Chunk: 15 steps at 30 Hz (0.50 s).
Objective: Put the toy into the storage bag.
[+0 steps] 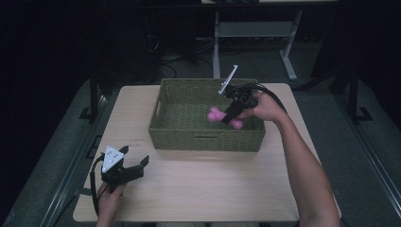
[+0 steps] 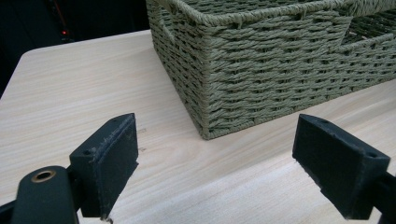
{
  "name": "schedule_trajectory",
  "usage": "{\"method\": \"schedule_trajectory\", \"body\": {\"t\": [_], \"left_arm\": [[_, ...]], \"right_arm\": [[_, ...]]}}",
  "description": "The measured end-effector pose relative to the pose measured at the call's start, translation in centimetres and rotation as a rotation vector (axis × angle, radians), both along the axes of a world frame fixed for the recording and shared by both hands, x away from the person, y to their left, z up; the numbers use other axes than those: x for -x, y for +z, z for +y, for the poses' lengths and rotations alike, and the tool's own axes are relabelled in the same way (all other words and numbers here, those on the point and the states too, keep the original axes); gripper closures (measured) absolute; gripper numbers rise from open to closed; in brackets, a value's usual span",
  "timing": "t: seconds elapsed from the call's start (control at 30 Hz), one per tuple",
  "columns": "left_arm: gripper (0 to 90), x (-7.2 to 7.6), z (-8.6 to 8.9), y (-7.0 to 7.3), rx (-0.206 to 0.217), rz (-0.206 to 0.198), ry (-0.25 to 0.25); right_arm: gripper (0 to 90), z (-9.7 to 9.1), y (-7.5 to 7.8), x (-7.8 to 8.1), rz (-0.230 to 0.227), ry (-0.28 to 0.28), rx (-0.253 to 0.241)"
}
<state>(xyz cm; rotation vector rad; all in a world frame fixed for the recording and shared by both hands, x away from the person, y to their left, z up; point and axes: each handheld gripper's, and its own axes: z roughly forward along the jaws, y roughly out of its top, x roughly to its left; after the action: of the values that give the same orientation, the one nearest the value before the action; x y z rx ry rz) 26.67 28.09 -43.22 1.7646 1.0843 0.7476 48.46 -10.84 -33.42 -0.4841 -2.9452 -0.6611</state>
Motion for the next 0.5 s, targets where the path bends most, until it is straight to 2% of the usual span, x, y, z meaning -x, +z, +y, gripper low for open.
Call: {"method": "schedule_trajectory", "body": {"t": [0.23,0.5], "left_arm": [[13.8,0.0,0.1,0.0,0.004,0.0,0.002],[13.8,0.0,0.1,0.0,0.001,0.001,0.002]], "right_arm": [[57.8,0.3,-0.4,-0.1,0.007,0.002,0.005],[57.8,0.3,-1.7,-0.5,0.031,-0.011,-0.001]]}}
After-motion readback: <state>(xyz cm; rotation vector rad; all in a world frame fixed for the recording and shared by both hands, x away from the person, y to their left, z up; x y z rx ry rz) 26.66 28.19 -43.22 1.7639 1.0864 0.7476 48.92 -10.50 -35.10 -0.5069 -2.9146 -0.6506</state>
